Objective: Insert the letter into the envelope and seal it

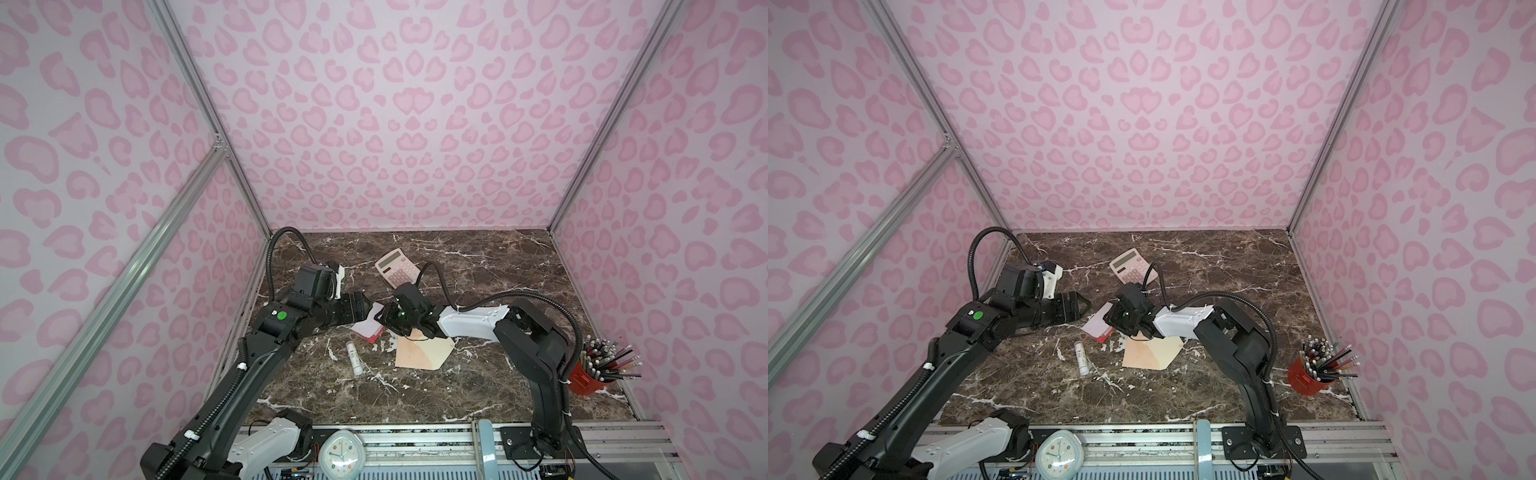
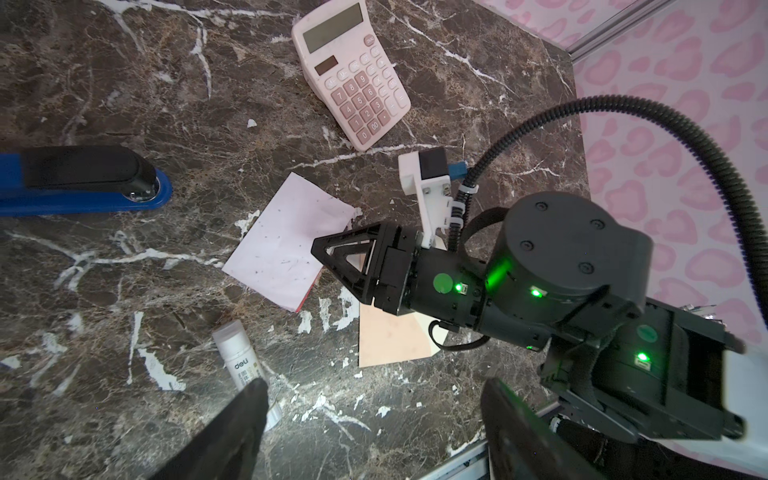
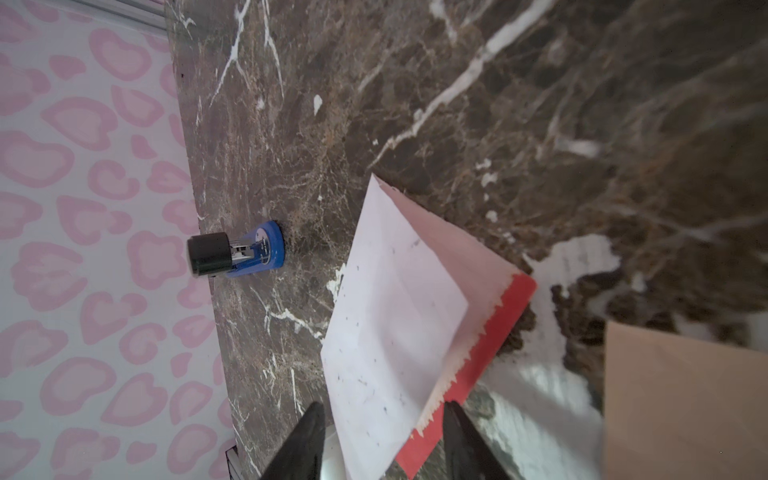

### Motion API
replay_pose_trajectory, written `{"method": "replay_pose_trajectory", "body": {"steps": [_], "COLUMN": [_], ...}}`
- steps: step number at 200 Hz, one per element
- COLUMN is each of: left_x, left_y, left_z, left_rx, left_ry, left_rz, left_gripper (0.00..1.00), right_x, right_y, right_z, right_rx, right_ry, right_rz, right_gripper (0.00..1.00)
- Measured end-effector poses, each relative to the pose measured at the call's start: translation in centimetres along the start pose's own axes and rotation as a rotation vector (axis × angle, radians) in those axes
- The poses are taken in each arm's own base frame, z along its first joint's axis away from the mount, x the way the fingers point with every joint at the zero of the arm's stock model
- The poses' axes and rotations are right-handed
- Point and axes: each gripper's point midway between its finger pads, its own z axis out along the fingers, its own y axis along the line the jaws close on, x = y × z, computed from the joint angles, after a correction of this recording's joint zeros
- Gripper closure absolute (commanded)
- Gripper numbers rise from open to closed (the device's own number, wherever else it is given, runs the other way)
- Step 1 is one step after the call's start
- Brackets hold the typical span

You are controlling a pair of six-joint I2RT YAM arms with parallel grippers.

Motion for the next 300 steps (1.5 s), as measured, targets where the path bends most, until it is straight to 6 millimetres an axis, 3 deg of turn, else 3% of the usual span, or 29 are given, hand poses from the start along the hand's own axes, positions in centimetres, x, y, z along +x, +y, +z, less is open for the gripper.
{"method": "replay_pose_trajectory", "body": {"steps": [70,92,133,164,196,230,274,300], "left_x": [0.7,0.9,0.2,-0.4,-1.7,-2.8,-4.0,-4.9], "left_y": [0.2,0.3,0.1,0.4,0.7,0.7,-1.9,-4.1], "left_z": [-0.9,-1.0,-1.6,-1.9,-2.2,-2.1,-1.0,0.4], "left_rx": [0.001,-0.002,-0.002,-0.018,-0.030,-0.018,0.139,0.290], "left_ry": [-0.003,0.001,-0.015,-0.025,-0.049,-0.047,-0.056,-0.068], "left_rz": [-0.001,-0.002,0.018,0.017,0.011,0.006,0.037,0.028], "left_gripper": [0.17,0.17,0.16,0.16,0.15,0.17,0.19,0.20], "right_x": [1.1,1.2,0.8,-0.2,-2.2,-5.8,-10.3,-11.1], "right_y": [0.2,0.1,0.4,1.4,4.1,7.5,7.4,7.4], "right_z": [1.4,1.7,1.6,0.5,-2.9,-9.1,-16.7,-19.5], "right_rx": [-0.024,-0.023,-0.030,-0.051,-0.104,-0.178,-0.229,-0.270], "right_ry": [0.012,0.019,0.012,-0.008,-0.037,-0.091,-0.128,-0.099], "right_rz": [0.004,0.005,-0.004,-0.040,-0.105,-0.204,-0.281,-0.307], "right_gripper": [0.64,0.72,0.96,1.00,1.00,1.00,1.00,1.00]}}
